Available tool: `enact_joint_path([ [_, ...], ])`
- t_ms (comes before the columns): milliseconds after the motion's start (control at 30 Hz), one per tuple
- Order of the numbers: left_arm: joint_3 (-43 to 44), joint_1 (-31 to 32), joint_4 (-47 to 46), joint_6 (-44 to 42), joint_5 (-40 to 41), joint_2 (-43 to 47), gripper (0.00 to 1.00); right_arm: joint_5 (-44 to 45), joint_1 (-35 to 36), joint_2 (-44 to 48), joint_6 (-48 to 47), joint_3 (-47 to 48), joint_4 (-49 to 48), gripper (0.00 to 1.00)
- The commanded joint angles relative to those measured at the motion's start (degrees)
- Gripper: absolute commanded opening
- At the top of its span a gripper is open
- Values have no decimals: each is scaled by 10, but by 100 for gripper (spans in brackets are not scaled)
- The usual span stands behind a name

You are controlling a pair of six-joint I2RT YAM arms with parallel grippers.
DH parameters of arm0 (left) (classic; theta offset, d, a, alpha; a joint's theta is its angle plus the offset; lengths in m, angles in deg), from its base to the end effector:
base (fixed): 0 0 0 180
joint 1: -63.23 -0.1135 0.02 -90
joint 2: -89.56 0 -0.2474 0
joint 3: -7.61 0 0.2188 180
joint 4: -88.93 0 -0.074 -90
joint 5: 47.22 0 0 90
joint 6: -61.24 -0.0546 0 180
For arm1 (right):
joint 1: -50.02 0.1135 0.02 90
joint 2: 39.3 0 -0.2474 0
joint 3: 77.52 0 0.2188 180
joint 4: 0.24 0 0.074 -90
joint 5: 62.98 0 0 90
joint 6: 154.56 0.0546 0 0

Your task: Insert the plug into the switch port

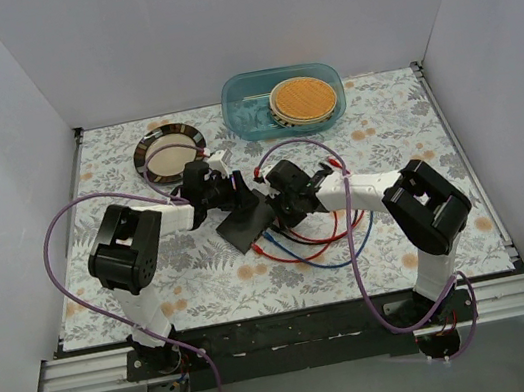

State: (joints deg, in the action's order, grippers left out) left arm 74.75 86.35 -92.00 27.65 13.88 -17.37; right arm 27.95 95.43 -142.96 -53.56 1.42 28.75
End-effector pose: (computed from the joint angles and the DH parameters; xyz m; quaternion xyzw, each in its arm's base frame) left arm 0.3161 -0.1637 0.1337 -0.1470 0.8678 -0.4404 0.1773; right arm 0.2486 0.2510 0.1588 -0.2787 0.9085 0.1404 0.2781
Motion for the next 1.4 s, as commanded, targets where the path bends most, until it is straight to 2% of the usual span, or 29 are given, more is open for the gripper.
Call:
enact_joint_path([
  [0, -36, 83, 123, 52, -175, -5, 47, 42, -5, -23, -20, 50, -289, 1],
  [700, -7, 114, 124, 42, -175, -2, 48, -42, -10, -27, -106, 55, -330, 1],
  [1067, -9, 149, 124, 57, -171, 3, 47, -19, -21, -35, -89, 75, -319, 1],
  [1167, -21, 150, 120, 69, -144, 8, 47, -18, -20, -35, -84, 75, -316, 1],
  [1233, -23, 150, 130, 70, -101, 14, 49, -16, -20, -33, -82, 76, -305, 1],
  [1367, -2, 141, 160, 67, -25, 13, 64, -13, -20, -23, -77, 62, -286, 1],
])
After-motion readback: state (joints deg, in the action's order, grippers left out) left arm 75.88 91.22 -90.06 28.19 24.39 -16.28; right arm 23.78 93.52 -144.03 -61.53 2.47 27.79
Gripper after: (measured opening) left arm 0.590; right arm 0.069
